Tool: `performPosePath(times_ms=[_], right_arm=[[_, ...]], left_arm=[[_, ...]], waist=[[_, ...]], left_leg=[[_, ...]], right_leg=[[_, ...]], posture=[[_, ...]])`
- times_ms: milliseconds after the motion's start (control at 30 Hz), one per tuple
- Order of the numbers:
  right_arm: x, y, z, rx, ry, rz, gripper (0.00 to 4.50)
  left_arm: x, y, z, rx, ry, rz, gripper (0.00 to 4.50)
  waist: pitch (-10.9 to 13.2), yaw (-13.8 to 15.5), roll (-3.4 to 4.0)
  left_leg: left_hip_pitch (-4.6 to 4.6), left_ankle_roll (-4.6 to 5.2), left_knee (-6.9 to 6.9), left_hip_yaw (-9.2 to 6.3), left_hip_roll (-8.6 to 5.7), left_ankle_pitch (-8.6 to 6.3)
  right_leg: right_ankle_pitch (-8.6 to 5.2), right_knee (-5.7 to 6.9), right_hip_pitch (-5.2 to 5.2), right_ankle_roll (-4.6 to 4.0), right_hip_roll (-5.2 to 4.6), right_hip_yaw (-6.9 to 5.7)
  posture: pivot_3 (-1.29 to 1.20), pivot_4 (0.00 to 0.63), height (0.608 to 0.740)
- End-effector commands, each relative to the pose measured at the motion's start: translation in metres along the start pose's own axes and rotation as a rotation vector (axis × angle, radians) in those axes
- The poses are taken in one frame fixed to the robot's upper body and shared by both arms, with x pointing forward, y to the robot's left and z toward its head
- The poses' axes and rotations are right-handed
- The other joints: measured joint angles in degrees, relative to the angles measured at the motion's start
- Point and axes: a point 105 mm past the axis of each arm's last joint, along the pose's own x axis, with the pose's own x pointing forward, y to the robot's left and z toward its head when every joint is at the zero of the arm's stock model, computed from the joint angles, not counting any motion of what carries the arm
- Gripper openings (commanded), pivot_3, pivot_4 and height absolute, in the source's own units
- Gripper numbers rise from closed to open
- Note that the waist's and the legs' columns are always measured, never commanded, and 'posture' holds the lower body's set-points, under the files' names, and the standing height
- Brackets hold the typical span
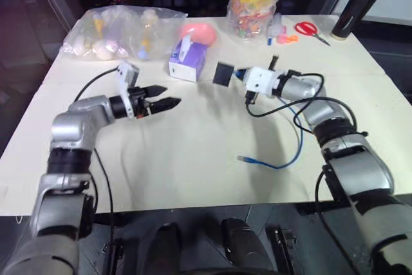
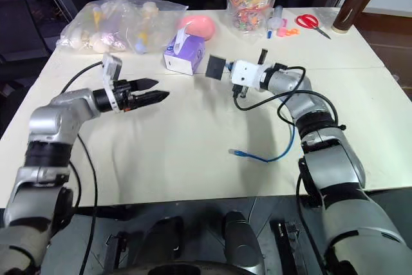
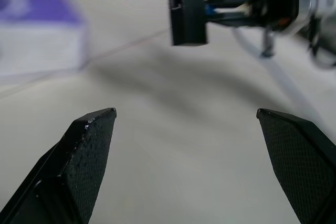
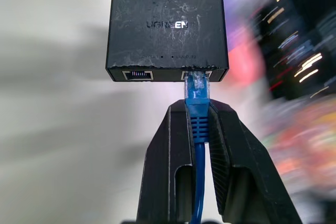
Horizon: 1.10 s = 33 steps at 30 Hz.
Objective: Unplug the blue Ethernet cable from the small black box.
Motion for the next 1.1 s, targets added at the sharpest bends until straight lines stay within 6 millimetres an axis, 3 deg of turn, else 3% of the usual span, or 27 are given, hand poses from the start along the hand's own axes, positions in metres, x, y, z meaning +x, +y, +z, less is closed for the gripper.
performPosePath(times_ms=[33, 233, 467, 600, 933, 1067, 1100], right_arm=[[-0.017, -0.033, 0.031, -0.118, -0.099, -0.156, 0.10], [-0.033, -0.040, 0.038, -0.149, -0.057, -0.201, 0.10], [-0.035, -0.032, 0.046, -0.139, -0.044, -0.184, 0.10], [-0.035, -0.025, 0.048, -0.140, -0.041, -0.167, 0.10], [-0.033, -0.022, 0.058, -0.146, -0.055, -0.158, 0.03], [-0.033, -0.021, 0.062, -0.134, -0.067, -0.153, 0.03], [-0.035, -0.021, 0.062, -0.137, -0.065, -0.144, 0.47]], left_arm=[[0.016, -0.002, 0.029, -0.063, -0.102, -0.143, 4.50], [0.059, 0.003, 0.050, -0.069, -0.168, -0.164, 4.50], [0.087, -0.009, 0.051, -0.024, -0.148, -0.209, 4.50], [0.094, -0.012, 0.052, -0.019, -0.161, -0.216, 4.50], [0.094, -0.015, 0.044, 0.014, -0.107, -0.244, 0.49], [0.093, -0.012, 0.040, 0.022, -0.093, -0.223, 0.49], [0.092, -0.010, 0.040, 0.017, -0.100, -0.215, 0.49]], waist=[[0.00, 0.14, 0.00], [0.01, 0.01, -0.02], [0.01, 0.17, -0.02], [0.02, 0.20, -0.04], [0.02, 0.19, -0.04], [0.02, 0.19, -0.04], [0.02, 0.19, -0.04]], left_leg=[[-0.01, 0.00, 0.01, 0.00, 0.00, 0.00], [0.00, 0.01, 0.11, 0.03, -0.06, 0.00], [-0.02, 0.02, 0.05, 0.00, -0.05, 0.00], [-0.07, 0.02, 0.07, 0.00, -0.06, 0.00], [-0.04, 0.02, 0.07, -0.01, -0.06, 0.00], [-0.05, 0.02, 0.07, -0.01, -0.06, 0.00], [-0.05, 0.02, 0.07, -0.01, -0.06, 0.00]], right_leg=[[0.00, -0.01, -0.01, 0.00, 0.01, 0.00], [-0.01, -0.09, 0.09, 0.02, 0.00, 0.04], [-0.03, -0.06, 0.04, 0.04, 0.02, 0.04], [-0.03, -0.08, 0.03, 0.05, 0.00, 0.04], [-0.03, -0.04, 0.03, 0.05, 0.01, 0.03], [-0.03, -0.04, 0.03, 0.05, 0.00, 0.03], [-0.03, -0.04, 0.03, 0.05, 0.00, 0.03]], posture=[[0.00, 0.150, 0.739], [0.00, 0.150, 0.739], [0.00, 0.150, 0.739], [0.00, 0.150, 0.739], [0.00, 0.150, 0.739], [0.00, 0.150, 0.739], [0.00, 0.150, 0.739]])
